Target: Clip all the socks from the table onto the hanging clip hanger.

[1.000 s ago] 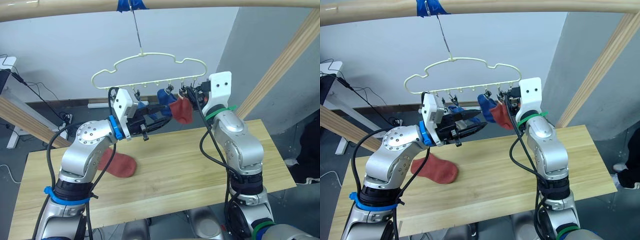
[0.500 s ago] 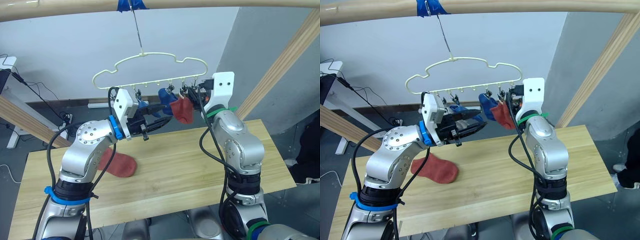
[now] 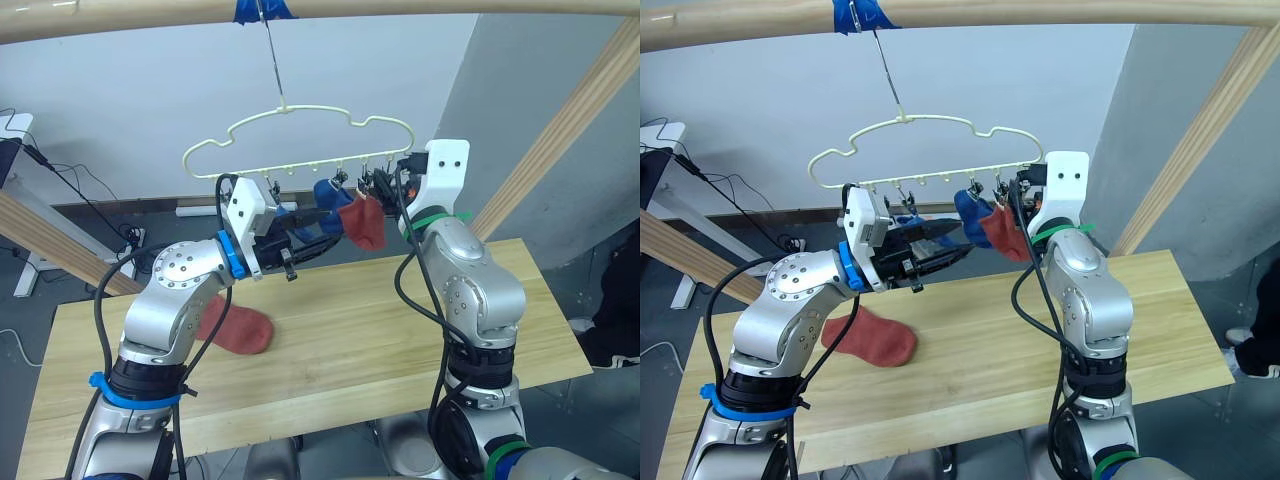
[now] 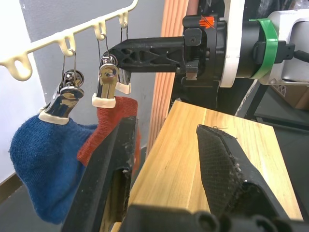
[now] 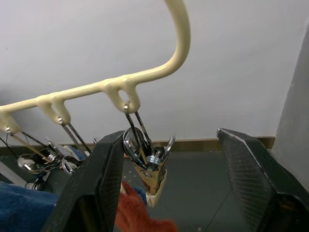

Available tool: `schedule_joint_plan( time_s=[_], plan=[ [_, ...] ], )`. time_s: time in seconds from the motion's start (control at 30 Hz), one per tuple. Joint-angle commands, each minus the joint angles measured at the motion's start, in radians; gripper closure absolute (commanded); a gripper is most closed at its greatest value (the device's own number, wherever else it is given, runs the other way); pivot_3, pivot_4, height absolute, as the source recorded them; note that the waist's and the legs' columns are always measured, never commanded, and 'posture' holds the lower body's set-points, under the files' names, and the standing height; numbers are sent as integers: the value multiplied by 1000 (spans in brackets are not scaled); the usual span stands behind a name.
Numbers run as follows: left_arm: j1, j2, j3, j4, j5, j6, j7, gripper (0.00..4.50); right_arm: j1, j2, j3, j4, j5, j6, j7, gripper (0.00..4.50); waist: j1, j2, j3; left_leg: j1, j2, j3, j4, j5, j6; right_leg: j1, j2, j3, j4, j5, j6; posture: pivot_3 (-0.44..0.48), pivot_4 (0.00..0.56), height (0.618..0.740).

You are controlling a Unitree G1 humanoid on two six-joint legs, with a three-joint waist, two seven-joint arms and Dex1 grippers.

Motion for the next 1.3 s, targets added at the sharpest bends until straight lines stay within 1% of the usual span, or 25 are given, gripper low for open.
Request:
schedule_joint_plan(
  time_s=[0.03,0.27,0.37,0.5,0.53,0.6,0.63,1.07,1.23,1.3],
  plan=[
    [-15,-2,-2,-21,3,-22,-4,2371,-6,9,-3,-60,20,4,-13,1387,0,0,0,0,0,0,0,0,0,0,0,0,0,0,0,-292,220,733],
    [-17,-7,-6,-18,5,-24,-5,2371,-4,10,-1,-66,33,12,-18,1387,-1,0,0,0,0,0,0,0,0,0,0,0,0,0,0,-294,222,733],
    [-16,-7,-6,-20,6,-24,-5,2346,-2,12,1,-70,41,15,-18,1921,-1,0,0,0,0,0,0,0,0,0,0,0,0,0,0,-294,222,733],
    [-11,-7,-4,-21,5,-23,-4,2346,-2,12,5,-73,45,17,-13,3256,-1,0,0,0,0,0,0,0,0,0,0,0,0,0,0,-293,223,733],
    [-10,-7,-4,-23,5,-23,-3,2346,-1,11,6,-74,46,17,-12,3666,-1,0,0,0,0,0,0,0,0,0,0,0,0,0,0,-293,223,733],
    [-4,-7,-4,-25,6,-24,-1,2346,0,10,8,-76,48,17,-10,4229,-1,0,0,0,0,0,0,0,0,0,0,0,0,0,0,-293,223,733],
    [0,-7,-5,-26,8,-24,0,2346,1,9,10,-77,48,17,-9,4353,-1,0,0,0,0,0,0,0,0,0,0,0,0,0,0,-293,223,733],
    [71,-9,-1,-52,29,-25,38,2346,9,-7,27,-74,41,1,8,4369,-7,0,0,0,0,0,0,0,0,0,0,0,1,0,0,-290,225,733],
    [71,-12,-3,-54,32,-25,45,2346,11,-10,30,-72,41,-2,11,4369,-8,0,0,0,0,0,0,0,0,0,0,0,1,0,0,-290,225,733],
    [83,-25,15,-55,16,-9,70,2346,11,-13,32,-73,40,-2,11,4369,-8,0,0,0,0,0,0,0,0,0,0,0,1,0,0,-290,225,733]
  ],
)
